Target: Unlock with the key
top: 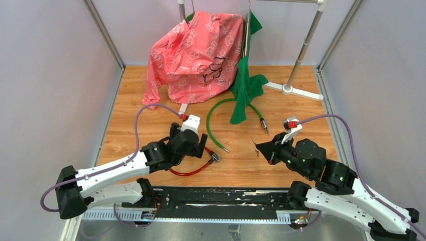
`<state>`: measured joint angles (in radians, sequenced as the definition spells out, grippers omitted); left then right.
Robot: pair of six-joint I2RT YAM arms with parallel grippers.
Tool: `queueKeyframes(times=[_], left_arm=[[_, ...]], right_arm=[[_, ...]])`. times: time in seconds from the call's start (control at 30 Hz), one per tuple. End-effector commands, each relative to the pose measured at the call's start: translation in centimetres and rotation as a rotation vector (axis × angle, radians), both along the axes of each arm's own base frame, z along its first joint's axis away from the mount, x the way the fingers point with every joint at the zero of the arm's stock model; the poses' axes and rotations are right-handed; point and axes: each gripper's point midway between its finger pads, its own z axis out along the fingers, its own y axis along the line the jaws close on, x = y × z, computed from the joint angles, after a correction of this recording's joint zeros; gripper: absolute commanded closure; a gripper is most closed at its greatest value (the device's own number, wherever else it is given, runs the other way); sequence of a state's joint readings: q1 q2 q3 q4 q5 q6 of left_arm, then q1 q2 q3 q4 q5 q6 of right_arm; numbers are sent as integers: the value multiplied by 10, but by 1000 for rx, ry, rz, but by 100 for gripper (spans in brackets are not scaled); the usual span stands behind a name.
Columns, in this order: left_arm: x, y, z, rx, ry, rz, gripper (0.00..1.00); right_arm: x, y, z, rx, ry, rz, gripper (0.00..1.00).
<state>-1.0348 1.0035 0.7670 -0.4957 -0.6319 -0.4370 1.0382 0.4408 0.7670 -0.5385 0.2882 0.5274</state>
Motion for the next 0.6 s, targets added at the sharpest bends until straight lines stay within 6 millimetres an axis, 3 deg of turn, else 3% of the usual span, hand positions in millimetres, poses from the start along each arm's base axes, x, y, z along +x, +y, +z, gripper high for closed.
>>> queueKeyframes(times=[0.0,0.27,0.57], left_arm=[[-17,-16,-24,-85,34,-129,0],[-38,-49,-52,-190,75,-336,4],[-52,-64,-72,-202,112,-460,10]], right_arm=[[3,-3,-4,6,1,-21,100],[2,-3,-4,2,-1,-18,100],[-1,-6,-5,17,3,-16,100]])
